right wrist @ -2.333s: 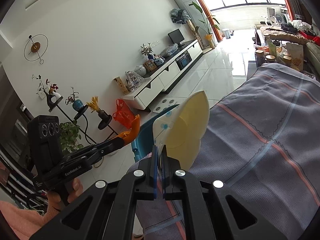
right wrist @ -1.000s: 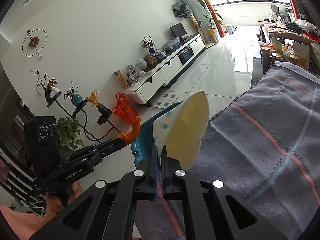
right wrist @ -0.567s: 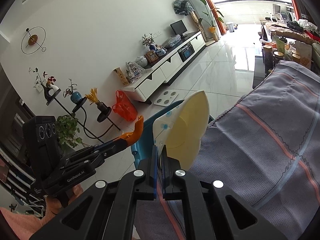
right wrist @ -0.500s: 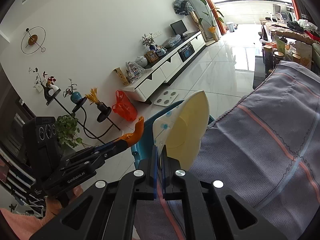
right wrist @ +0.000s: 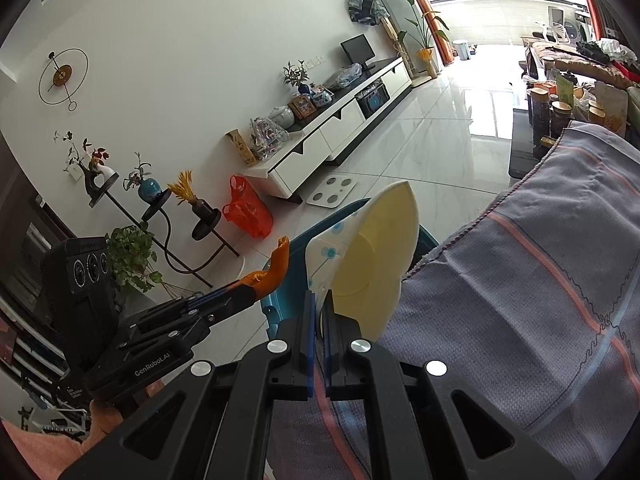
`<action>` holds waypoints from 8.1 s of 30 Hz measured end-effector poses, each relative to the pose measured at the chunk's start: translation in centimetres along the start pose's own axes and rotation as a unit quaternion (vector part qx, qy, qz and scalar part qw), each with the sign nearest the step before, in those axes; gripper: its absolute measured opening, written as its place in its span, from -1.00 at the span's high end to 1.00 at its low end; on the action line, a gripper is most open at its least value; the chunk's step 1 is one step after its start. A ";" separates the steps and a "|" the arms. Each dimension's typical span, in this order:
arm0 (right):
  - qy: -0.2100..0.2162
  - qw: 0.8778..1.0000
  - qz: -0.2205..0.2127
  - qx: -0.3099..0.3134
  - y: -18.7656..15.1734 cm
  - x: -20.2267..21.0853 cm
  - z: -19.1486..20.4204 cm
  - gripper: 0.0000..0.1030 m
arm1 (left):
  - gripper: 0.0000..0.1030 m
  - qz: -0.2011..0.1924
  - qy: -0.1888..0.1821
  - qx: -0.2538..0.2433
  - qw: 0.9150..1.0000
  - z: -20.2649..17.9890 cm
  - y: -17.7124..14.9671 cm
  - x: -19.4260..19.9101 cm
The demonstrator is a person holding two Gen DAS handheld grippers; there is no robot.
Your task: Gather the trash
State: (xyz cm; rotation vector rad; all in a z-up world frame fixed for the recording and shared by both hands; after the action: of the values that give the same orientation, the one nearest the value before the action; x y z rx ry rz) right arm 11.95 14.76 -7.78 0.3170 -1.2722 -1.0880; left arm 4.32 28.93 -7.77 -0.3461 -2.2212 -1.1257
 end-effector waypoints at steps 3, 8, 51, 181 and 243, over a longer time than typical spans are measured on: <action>-0.001 1.000 0.002 0.000 0.1 -0.1 0.0 0.93 | 0.73 -0.001 0.002 -0.001 1.000 0.1 0.0 -0.1; -0.001 1.000 0.007 0.001 0.1 -0.6 -0.2 0.93 | 0.73 0.000 0.004 0.000 1.000 0.4 -0.1 -0.4; -0.025 0.997 0.078 -0.007 0.9 -7.0 -1.8 0.85 | 0.65 0.030 0.041 0.030 0.998 2.2 -0.3 -5.9; -0.563 0.795 -0.215 -0.070 -18.6 35.3 -4.5 -0.93 | -0.94 -0.192 -0.150 -0.222 0.944 -30.1 -13.7 3.0; -0.558 0.798 -0.214 -0.076 -19.0 34.9 -5.1 -0.93 | -0.94 -0.190 -0.149 -0.220 0.945 -30.4 -13.6 2.9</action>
State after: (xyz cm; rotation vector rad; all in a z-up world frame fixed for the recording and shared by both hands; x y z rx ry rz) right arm 4.14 -24.13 -2.06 -0.2523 -2.1904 -1.8861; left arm 7.91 -3.61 -0.98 -0.2892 -2.3406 -1.9002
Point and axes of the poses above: each gripper's, at about its wrist camera, not at the fingertips, and x roughly against the way its jaws point, z to its left, y to its top, the point moved 7 cm from there along -x, roughly the way its jaws point, and after that the axes turned 13 degrees about x, right-handed, at the moved point
